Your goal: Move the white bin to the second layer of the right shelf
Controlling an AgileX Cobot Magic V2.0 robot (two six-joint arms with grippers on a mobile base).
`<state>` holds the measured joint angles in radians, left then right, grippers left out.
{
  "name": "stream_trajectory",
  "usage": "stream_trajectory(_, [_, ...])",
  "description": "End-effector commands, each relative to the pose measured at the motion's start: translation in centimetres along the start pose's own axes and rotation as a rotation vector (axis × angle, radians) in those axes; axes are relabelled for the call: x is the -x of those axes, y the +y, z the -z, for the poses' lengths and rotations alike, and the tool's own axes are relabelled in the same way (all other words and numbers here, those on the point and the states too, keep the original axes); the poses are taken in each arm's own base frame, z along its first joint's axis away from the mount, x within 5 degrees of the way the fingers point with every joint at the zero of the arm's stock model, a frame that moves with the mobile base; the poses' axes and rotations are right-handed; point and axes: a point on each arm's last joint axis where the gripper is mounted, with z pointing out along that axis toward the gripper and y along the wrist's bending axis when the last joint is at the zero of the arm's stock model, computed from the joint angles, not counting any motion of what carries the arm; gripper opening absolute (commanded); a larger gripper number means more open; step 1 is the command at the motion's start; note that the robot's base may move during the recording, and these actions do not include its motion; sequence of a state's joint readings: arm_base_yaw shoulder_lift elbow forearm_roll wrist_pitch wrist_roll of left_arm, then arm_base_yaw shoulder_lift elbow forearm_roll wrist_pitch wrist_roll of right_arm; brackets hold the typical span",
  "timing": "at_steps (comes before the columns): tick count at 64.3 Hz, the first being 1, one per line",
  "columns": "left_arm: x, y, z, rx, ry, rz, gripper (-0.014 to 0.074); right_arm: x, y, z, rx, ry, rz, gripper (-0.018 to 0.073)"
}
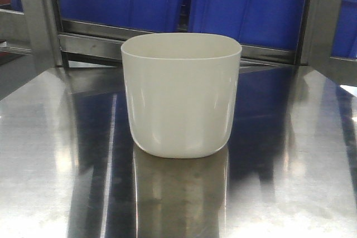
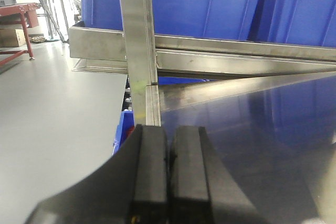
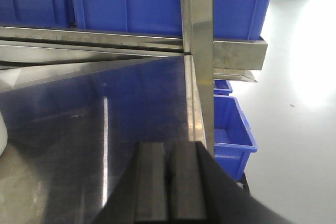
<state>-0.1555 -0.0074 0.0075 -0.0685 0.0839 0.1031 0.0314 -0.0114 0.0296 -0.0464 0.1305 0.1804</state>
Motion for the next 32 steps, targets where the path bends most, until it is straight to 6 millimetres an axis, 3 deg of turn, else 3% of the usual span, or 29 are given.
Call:
stream_trajectory(1, [-0.41, 0.02, -0.03, 0.004, -0.061, 0.009, 0.0085, 1.42, 0.19, 0.30, 0.013, -0.123, 0.008, 0.0033])
stream_trajectory(32, [-0.41, 0.02, -0.03, 0.004, -0.061, 0.009, 0.0085, 1.42, 0.19, 0.30, 0.013, -0.123, 0.008, 0.0033])
